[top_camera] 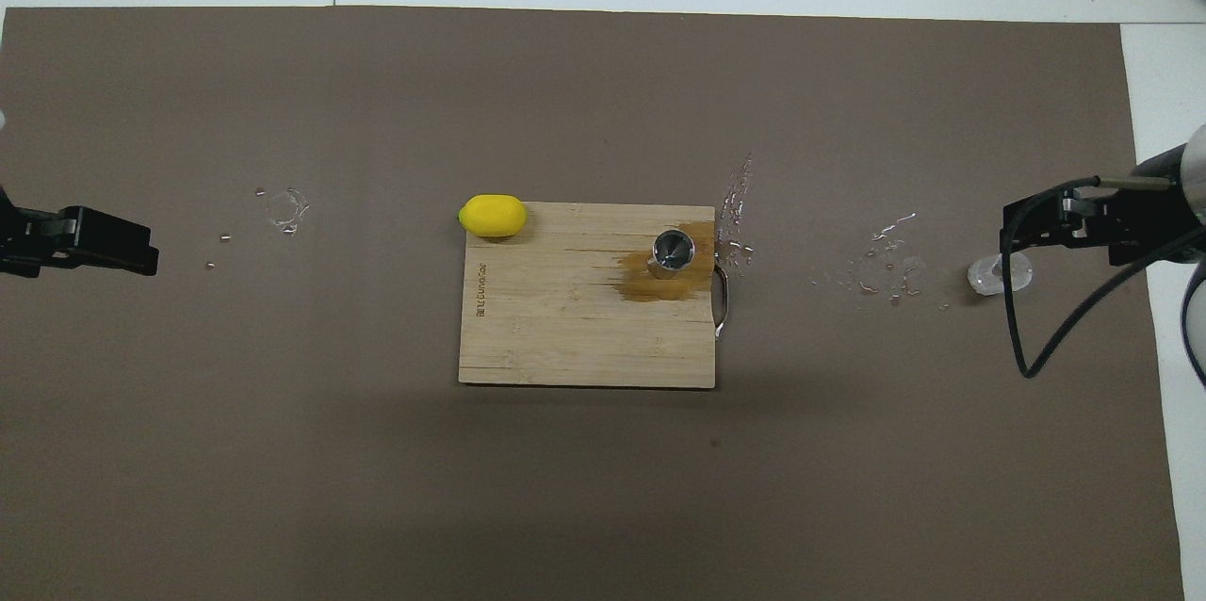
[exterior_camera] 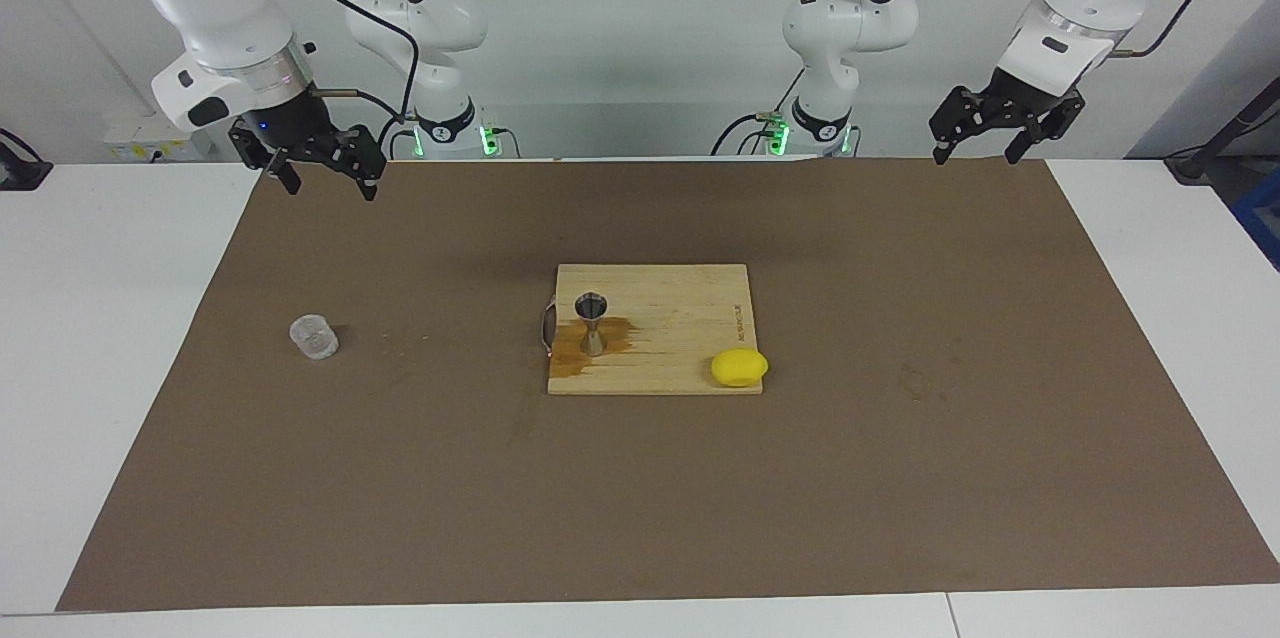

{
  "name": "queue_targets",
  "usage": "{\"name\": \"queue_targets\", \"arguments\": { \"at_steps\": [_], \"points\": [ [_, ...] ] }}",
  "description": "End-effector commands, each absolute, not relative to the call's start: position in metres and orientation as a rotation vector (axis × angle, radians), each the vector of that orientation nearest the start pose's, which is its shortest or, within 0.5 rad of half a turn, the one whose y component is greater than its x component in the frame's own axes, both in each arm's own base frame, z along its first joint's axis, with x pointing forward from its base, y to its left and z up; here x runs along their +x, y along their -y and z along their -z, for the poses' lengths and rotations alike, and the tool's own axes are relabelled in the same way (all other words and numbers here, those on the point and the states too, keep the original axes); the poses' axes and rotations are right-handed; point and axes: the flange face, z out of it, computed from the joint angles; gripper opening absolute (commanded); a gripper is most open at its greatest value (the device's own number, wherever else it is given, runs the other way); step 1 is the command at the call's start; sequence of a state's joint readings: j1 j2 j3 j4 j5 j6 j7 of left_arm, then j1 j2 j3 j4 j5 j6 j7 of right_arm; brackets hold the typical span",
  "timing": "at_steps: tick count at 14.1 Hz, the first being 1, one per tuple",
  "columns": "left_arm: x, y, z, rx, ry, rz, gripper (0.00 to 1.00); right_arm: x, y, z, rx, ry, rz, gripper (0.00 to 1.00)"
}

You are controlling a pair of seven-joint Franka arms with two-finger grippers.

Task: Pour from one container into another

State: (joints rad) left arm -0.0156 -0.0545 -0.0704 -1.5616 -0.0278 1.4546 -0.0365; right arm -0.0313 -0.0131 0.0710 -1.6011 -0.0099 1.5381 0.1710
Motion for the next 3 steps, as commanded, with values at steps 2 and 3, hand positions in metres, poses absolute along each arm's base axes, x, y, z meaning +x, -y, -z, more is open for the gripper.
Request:
{"name": "queue_targets", "arguments": {
  "at_steps": [2,3],
  "points": [
    [0.5146,0.0459,-0.652,-3.168,-0.083,-0.093,1.0,0.5438,-0.0201,-0.6138,-3.129,-0.192,-0.076,1.0],
    [0.5146,0.0459,-0.652,-3.168,-0.083,-0.093,1.0,0.544,-0.0201,-0.614,-3.129,-0.192,-0.074,1.0]
  ]
}}
